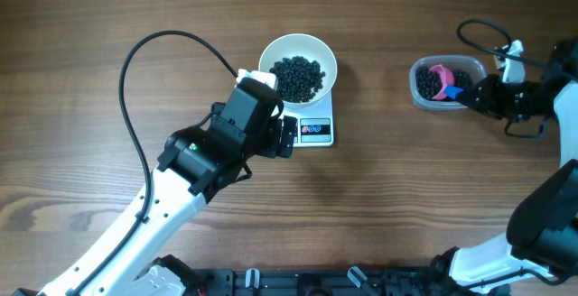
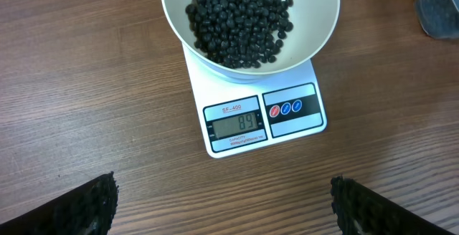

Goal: Scoop item into bowl and weigh 150g on scale
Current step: 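Lift the filled pink cup and carry it over the white bowl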

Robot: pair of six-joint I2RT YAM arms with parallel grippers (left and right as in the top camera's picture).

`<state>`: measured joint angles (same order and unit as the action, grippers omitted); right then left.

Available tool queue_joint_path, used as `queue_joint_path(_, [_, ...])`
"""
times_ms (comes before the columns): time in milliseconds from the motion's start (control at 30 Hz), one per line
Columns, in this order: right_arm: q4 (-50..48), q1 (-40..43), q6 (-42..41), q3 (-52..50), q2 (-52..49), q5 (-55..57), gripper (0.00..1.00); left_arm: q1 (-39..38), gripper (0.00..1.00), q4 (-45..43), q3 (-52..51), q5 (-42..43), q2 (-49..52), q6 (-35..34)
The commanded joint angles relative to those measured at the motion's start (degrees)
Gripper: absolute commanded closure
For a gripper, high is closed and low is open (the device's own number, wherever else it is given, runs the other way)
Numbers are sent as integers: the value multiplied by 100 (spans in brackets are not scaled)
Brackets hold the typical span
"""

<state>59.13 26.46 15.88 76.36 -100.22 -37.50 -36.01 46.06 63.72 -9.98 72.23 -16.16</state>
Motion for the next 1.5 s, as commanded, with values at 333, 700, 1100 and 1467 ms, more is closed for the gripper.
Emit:
queue_joint_path(333, [-149,96,-706,24,-4,-306,96,-15,0,-15,90,48,11,74])
queue_joint_path(700, [-181,625,-857,24,-4,-824,96,-15,0,-15,90,48,11,72])
queue_joint_path(1100, [-111,1005,-857,24,-4,-2634,96,-15,0,-15,90,48,11,72])
queue_joint_path(1467, [-824,-28,-1904,24,-4,-3683,96,-15,0,-15,90,48,11,72])
